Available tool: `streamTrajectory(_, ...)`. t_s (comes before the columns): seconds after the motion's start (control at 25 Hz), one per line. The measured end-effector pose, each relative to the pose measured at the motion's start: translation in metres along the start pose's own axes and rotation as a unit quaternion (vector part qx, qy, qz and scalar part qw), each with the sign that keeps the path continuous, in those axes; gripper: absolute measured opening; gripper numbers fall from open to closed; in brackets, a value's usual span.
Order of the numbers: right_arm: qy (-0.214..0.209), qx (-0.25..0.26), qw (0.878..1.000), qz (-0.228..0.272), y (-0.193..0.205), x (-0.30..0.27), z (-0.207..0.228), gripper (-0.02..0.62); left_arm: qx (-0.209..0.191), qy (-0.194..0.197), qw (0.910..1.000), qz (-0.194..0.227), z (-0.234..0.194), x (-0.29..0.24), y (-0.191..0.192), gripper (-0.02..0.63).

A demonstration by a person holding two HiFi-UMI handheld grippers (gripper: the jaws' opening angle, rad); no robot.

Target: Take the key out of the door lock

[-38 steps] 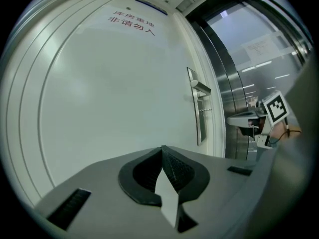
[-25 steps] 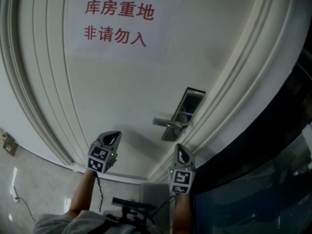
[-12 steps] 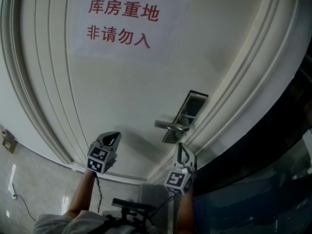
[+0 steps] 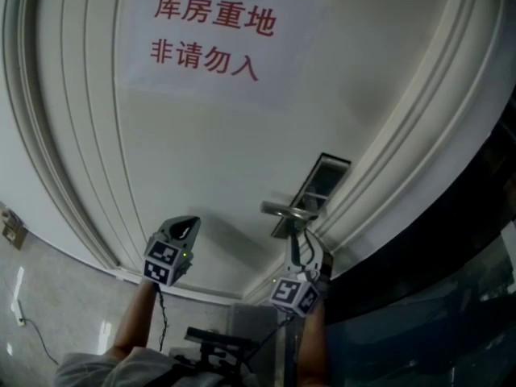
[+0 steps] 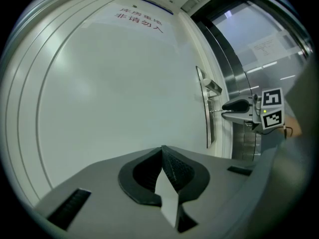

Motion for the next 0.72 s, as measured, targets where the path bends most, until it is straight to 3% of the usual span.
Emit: streamTrajectory(0.72,0.006,0.055,0.998,-0.023,0.001,-0.024,-0.001,0.167,0.014,-0.011,0.9998,0.000,-0.013,-0.004,0.005,0.005)
Point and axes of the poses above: the fingertips, and each gripper's own axes: x backward along the fingers, z to its right, y out of its underside, the point moved 8 cm from there along x, backward along the fingers, and after that the axes turned 13 degrees about -x, right-handed, at the moved point
